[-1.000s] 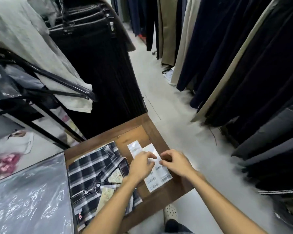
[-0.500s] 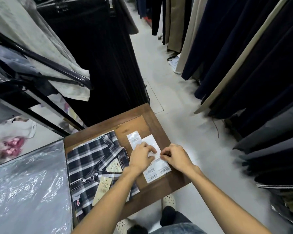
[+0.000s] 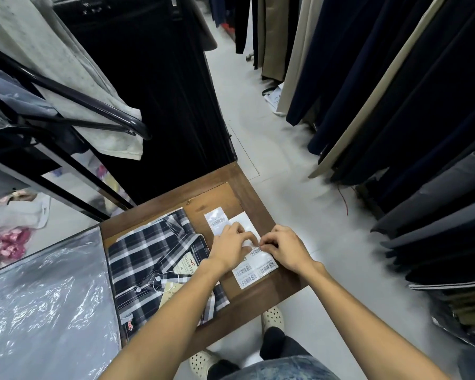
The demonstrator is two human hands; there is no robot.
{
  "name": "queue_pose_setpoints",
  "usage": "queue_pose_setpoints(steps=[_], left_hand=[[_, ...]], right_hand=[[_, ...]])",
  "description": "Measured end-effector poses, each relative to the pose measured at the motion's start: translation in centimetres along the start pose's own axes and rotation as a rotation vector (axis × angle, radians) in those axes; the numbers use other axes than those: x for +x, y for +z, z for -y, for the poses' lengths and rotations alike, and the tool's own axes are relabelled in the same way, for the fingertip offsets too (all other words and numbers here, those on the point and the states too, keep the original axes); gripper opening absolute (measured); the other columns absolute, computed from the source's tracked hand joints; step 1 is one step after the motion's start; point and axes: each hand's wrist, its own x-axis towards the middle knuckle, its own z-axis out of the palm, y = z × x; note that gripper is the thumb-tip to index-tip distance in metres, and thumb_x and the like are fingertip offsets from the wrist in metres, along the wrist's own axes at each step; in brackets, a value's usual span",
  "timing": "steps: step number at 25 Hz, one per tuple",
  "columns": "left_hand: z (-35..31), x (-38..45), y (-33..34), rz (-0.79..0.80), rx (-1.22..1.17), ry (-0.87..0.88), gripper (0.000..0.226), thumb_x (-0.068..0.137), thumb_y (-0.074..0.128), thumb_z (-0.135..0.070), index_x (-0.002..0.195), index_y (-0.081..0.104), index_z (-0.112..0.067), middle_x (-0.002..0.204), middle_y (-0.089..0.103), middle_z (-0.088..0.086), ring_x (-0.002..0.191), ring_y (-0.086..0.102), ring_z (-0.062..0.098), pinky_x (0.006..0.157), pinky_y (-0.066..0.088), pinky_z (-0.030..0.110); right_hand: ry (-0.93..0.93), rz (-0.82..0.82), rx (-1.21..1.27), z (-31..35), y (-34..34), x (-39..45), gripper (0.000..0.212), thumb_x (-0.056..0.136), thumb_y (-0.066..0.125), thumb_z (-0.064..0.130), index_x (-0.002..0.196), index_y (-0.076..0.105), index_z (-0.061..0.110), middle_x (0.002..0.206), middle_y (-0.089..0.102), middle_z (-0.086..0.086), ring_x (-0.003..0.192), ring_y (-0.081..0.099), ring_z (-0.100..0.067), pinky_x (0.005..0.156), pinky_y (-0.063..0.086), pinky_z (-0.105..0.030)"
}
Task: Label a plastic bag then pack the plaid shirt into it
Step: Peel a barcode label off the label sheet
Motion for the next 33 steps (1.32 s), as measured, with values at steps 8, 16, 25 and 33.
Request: queue_pose_setpoints(steps=[8, 16, 25, 33], left_hand=[[0.4, 0.3, -0.2, 0.072, -0.075, -0.011, 0.028, 0.087, 0.066, -0.035, 0.114, 0.068, -0.043, 0.107, 0.041, -0.006, 0.115, 0.043, 0.02, 0.092, 0.046, 0.043], [0.6, -0.2, -0.8, 0.136, -0.021, 0.031, 0.059, 0.073, 0.084, -0.042, 0.128, 0.061, -0.043, 0.124, 0.044, 0.0, 0.118, 0.038, 0.02, 0.097, 0.041, 0.041], [0.6, -0.4, -0.8, 0.137, -0.035, 0.029, 0.061, 0.07, 0.086, -0.041, 0.126, 0.062, -0.04, 0.124, 0.043, 0.0, 0.116, 0.039, 0.021, 0.099, 0.042, 0.042], [0.8, -0.8, -1.0, 0.153, -0.184, 0.018, 0.076, 0.072, 0.084, -0.031, 0.141, 0.052, -0.031, 0.134, 0.047, 0.001, 0.122, 0.04, 0.019, 0.104, 0.039, 0.039]], right_hand=[[-0.004, -0.068, 0.087, -0.2, 1.0, -0.6, 0.008, 0.092, 0.073, 0.025, 0.098, 0.079, 0.027, 0.091, 0.069, 0.01, 0.094, 0.056, -0.013, 0.079, 0.036, -0.007], [-0.052, -0.071, 0.067, 0.1, 1.0, -0.9, 0.01, 0.091, 0.076, 0.025, 0.098, 0.082, 0.028, 0.083, 0.061, 0.013, 0.085, 0.054, -0.008, 0.074, 0.034, -0.005], [-0.087, -0.004, 0.132, 0.4, 1.6, -1.4, 0.009, 0.089, 0.078, 0.025, 0.097, 0.082, 0.028, 0.089, 0.07, 0.012, 0.087, 0.06, -0.007, 0.077, 0.04, -0.009], [-0.058, -0.015, 0.445, 0.7, 0.2, -0.4, 0.009, 0.086, 0.082, 0.024, 0.09, 0.081, 0.032, 0.092, 0.075, 0.02, 0.089, 0.07, -0.002, 0.079, 0.05, -0.012]])
